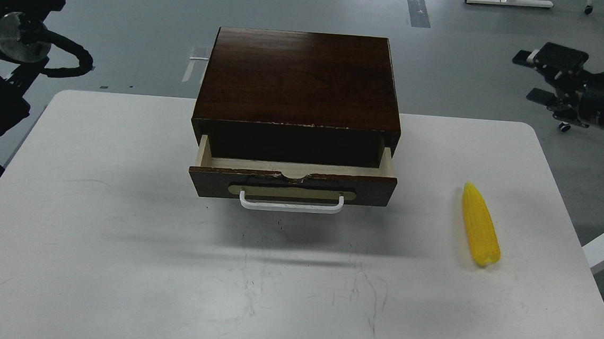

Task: Put corn in drawer with both arms
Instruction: 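Release the handle and raise the left arm away from the box, then reach the right gripper toward the yellow corn cob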

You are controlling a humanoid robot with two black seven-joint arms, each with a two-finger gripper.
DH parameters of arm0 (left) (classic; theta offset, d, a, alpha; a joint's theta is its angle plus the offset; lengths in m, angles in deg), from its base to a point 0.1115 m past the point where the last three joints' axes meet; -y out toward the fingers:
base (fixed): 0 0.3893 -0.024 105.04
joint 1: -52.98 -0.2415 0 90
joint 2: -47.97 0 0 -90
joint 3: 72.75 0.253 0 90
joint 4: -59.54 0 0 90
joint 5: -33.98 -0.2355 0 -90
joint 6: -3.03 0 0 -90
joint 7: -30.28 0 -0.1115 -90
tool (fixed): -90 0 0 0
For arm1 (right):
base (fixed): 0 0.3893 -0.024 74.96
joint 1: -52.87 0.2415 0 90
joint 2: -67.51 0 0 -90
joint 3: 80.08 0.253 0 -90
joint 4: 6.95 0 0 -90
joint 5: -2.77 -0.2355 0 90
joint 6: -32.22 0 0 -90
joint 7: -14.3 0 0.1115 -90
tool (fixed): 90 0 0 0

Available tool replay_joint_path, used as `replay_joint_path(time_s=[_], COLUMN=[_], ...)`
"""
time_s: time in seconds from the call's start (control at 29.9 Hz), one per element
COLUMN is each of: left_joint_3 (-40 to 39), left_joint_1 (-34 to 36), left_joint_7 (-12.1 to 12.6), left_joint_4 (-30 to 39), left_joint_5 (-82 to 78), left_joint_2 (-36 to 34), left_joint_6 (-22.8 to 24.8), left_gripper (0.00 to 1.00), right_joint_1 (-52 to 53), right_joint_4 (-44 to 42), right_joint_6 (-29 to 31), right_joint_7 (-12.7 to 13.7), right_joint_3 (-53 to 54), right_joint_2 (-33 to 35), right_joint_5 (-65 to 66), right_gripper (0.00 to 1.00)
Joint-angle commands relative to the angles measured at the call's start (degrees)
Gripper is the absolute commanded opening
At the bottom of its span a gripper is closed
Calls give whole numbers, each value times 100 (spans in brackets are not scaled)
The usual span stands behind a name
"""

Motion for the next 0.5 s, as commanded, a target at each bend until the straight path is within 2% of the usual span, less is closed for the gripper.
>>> replay_joint_path(time_s=[0.0, 0.1, 0.17, 0.23, 0.47], left_joint_3=[-25, -130, -305, -350, -359], left_joint_1=[-303, -479, -549, -558, -664], left_joint_7=[87, 289, 596, 781, 773], left_joint_4=[-57, -110, -110, -110, -110], left_joint_5=[179, 504, 872, 970, 970], left_joint_2=[-45, -63, -63, -54, -63], left_joint_6=[1, 1, 1, 1, 1], left_gripper=[98, 98, 98, 98, 98], right_joint_1=[-85, -216, -366, -384, -401], right_joint_4=[308, 299, 326, 326, -280], right_joint_6=[-2, -68, -165, -165, -543], right_joint_7=[14, 49, 93, 154, 172], right_joint_3=[-362, -599, -766, -933, -1636], right_joint_2=[29, -16, -129, -269, -841], right_joint_5=[1500, 1845, 1880, 1967, 2117], right_gripper=[100, 100, 100, 100, 100])
